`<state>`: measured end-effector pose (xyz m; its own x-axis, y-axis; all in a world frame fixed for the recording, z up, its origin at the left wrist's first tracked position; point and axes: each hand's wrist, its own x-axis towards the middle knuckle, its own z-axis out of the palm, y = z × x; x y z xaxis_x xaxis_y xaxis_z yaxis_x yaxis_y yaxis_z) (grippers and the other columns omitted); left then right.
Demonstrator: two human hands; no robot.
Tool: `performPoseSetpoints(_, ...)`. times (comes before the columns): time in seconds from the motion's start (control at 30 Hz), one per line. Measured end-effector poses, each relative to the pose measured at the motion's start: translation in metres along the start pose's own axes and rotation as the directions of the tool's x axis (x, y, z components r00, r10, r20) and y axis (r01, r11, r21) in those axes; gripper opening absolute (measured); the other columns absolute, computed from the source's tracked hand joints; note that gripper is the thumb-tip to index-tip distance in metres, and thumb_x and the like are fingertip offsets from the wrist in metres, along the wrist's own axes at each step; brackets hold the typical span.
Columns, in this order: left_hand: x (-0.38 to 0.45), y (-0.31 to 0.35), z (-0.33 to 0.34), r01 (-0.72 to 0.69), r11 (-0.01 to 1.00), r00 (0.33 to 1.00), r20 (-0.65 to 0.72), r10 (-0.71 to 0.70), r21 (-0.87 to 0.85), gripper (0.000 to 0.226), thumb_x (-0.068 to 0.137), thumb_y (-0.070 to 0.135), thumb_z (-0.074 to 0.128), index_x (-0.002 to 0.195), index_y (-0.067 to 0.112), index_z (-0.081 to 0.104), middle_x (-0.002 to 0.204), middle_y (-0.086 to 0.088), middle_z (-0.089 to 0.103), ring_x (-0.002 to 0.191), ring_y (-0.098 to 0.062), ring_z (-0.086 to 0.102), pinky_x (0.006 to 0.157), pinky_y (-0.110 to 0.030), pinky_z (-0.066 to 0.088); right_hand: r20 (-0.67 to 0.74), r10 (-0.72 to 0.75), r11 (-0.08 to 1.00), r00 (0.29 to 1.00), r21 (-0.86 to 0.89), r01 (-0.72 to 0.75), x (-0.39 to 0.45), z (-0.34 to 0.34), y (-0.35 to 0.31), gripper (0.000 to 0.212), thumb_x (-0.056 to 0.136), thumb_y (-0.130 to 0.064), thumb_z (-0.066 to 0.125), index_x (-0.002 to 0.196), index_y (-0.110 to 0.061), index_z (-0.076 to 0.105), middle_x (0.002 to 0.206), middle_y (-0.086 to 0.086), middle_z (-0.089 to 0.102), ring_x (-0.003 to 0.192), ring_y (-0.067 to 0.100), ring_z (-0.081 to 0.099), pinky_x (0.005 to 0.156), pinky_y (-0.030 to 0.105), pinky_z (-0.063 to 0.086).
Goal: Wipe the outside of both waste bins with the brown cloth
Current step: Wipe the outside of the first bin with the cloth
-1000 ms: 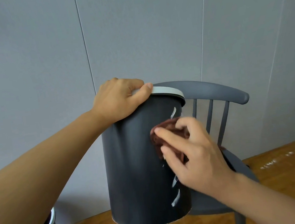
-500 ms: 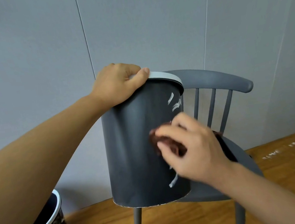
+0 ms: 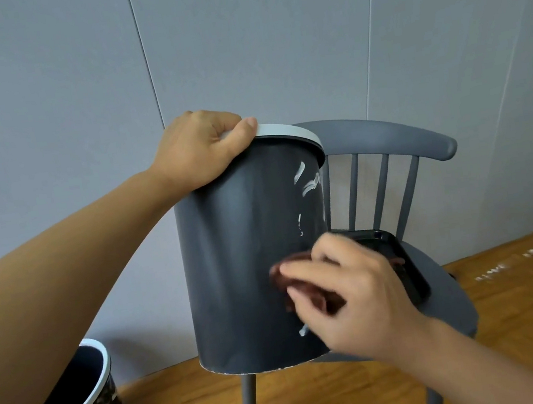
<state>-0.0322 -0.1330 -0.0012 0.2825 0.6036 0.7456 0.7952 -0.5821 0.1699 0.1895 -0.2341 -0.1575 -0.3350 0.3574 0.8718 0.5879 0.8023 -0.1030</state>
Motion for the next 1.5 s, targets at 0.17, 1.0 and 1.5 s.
performPoseSetpoints(0.17,-0.004,0.0,-0.001,-0.031,0.999,0.999,-0.021,0.031,0.022,0.053,0.096,0.054,0.042,0.062,0.015,0.03,0.057,-0.002,0.028,0.057,-0.021,0.029,0.055,-0.036,0.028,-0.03,0.034,0.999,0.999,0.008,-0.034,0.006,0.0,0.006,0.026,0.092,-0.028,0.073,0.115,-0.018,0.08,0.088,-0.002,0.056,0.077,0.015,0.058,0.063,0.031,0.055)
performPoseSetpoints(1.0,0.015,0.025,0.015,0.104,0.935,0.991,-0.115,-0.069,0.338,0.056,0.097,0.055,0.039,0.063,0.013,0.029,0.054,-0.005,0.033,0.064,-0.034,0.04,0.057,-0.036,0.027,0.065,-0.068,0.993,0.996,0.099,0.062,-0.013,0.009,-0.004,0.029,0.09,-0.023,0.076,0.117,-0.014,0.079,0.092,0.002,0.057,0.082,0.019,0.059,0.071,0.033,0.055)
performPoseSetpoints(1.5,0.011,0.018,0.009,0.194,0.93,0.973,-0.184,-0.141,0.312,0.055,0.095,0.052,0.042,0.06,0.012,0.027,0.053,-0.008,0.03,0.061,-0.032,0.036,0.058,-0.038,0.03,-0.099,0.166,0.986,0.981,0.019,-0.165,0.006,0.029,0.004,0.043,0.102,-0.037,0.055,0.142,-0.025,0.065,0.131,0.002,0.051,0.114,0.024,0.054,0.095,0.045,0.052)
